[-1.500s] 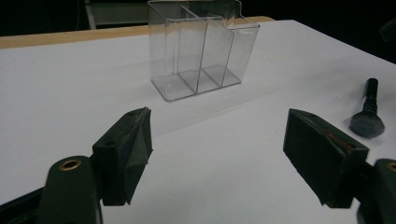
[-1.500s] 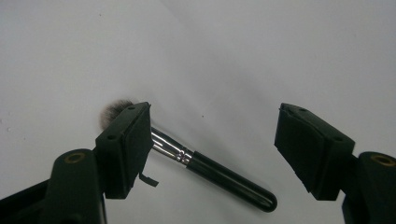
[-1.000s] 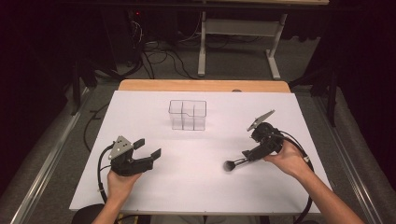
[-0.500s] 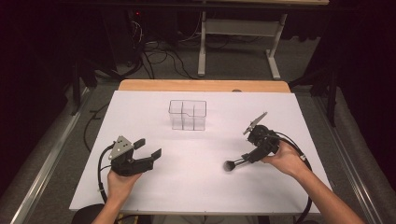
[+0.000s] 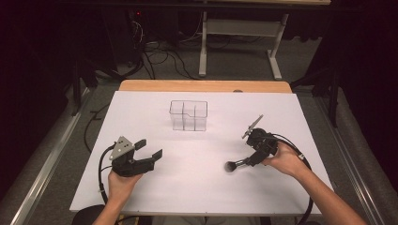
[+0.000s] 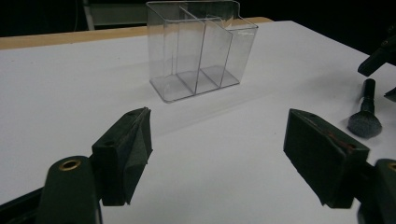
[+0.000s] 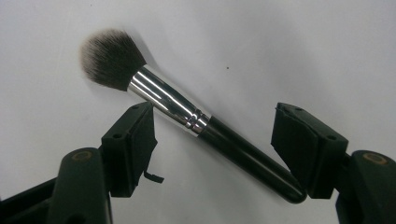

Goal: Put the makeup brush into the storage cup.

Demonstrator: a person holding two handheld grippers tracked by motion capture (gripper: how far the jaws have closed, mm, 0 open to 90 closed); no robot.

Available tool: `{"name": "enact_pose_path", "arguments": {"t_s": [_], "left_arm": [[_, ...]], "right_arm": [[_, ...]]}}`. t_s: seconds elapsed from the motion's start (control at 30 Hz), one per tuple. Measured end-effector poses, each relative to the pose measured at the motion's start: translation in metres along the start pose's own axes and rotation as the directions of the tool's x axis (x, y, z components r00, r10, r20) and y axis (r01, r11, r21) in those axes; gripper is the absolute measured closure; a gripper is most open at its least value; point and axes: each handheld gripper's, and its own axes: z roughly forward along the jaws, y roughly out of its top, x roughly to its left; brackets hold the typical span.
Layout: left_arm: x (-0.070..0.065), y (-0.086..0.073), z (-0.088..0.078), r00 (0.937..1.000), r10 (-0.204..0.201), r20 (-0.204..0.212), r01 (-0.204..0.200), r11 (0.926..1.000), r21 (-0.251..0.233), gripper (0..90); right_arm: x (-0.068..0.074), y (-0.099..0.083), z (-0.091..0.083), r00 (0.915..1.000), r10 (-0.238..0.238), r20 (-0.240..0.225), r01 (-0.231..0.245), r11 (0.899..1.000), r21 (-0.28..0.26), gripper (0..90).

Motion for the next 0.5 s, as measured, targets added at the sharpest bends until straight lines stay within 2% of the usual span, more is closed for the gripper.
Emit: {"name": "enact_pose_path", "arguments": {"t_s": [0.5], "left_arm": [[0.0004,0.0000,-0.0001,1.0000,-0.001,-0.006,0.001,1.0000,-0.002,23.6]], "right_arm": [[-0.0051,-0.0088,0.0089,0.9999,-0.005,-0.015,0.005,1.000,0.026,31.2]]}}
